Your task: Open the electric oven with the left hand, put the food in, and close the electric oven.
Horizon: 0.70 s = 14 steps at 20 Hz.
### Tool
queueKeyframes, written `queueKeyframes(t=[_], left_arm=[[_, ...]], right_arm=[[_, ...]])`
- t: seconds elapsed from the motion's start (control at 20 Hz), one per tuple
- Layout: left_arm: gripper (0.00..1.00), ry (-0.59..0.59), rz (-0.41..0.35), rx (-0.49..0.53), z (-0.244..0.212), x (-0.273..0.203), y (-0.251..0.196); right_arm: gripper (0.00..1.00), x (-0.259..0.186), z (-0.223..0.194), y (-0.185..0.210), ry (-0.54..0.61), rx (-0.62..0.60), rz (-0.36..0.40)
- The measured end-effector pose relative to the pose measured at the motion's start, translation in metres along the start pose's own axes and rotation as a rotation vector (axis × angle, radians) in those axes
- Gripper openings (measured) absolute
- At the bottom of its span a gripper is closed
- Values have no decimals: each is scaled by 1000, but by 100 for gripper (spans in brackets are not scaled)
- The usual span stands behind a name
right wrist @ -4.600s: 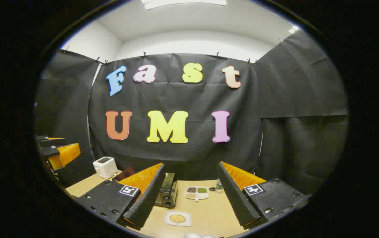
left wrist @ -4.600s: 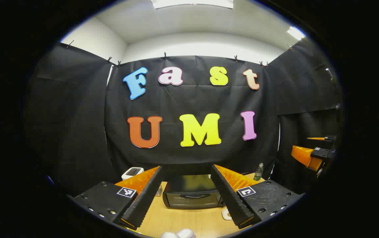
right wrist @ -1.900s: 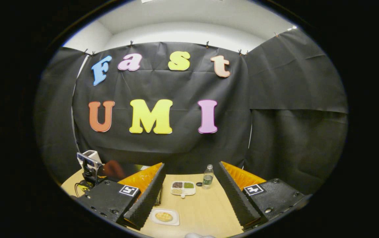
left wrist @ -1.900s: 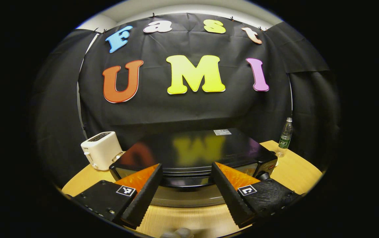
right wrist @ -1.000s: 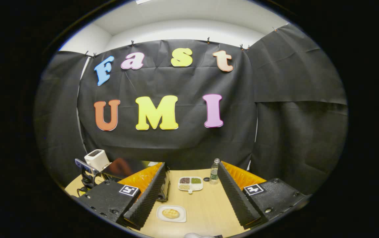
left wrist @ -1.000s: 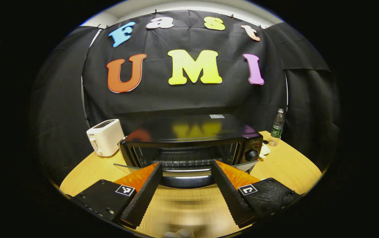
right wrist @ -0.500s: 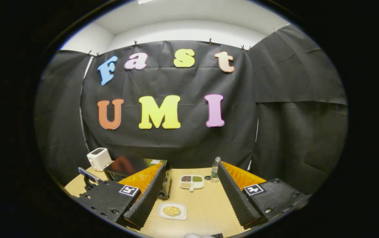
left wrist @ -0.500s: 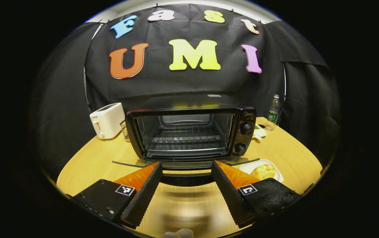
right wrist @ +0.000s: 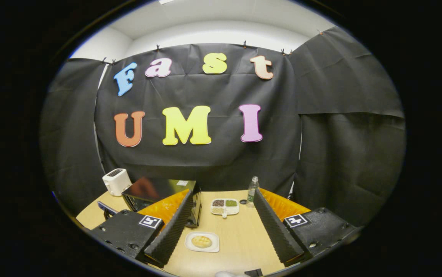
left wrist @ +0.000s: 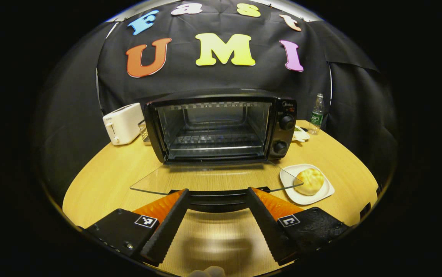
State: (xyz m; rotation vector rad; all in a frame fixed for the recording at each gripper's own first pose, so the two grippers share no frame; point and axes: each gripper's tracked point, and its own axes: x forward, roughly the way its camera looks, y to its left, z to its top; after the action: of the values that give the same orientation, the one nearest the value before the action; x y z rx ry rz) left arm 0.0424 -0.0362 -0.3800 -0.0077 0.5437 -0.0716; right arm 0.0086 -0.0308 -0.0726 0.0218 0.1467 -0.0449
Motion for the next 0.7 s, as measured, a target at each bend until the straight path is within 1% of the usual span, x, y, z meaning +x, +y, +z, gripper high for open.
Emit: queueKeyframes(t=[0.05,0.15,0.3,0.35,0.45,0.5,0.6,0.7], left_arm=[[98,11,-1,-9,-4,1,0],[98,58,3,-3,-20,4,-1],[96,119,3,-39,-41,9,-2],[96,135,3,-45,-46,10,-3],[96,145,3,-34,-48,12,-5],[96,152,3,-21,-50,12,-5],[96,165,2,-17,-54,12,-6],[96,161,3,-18,-53,12,-6]], right_arm=[[100,0,-1,0,0,-3,0],[100,0,-5,1,9,-5,1],[100,1,-11,0,23,1,0],[97,2,-13,0,26,-1,-2],[97,2,-18,-2,38,-1,-6],[100,2,-21,-2,46,1,-7],[97,4,-29,-3,65,4,-9],[100,5,-34,-3,76,10,-9]])
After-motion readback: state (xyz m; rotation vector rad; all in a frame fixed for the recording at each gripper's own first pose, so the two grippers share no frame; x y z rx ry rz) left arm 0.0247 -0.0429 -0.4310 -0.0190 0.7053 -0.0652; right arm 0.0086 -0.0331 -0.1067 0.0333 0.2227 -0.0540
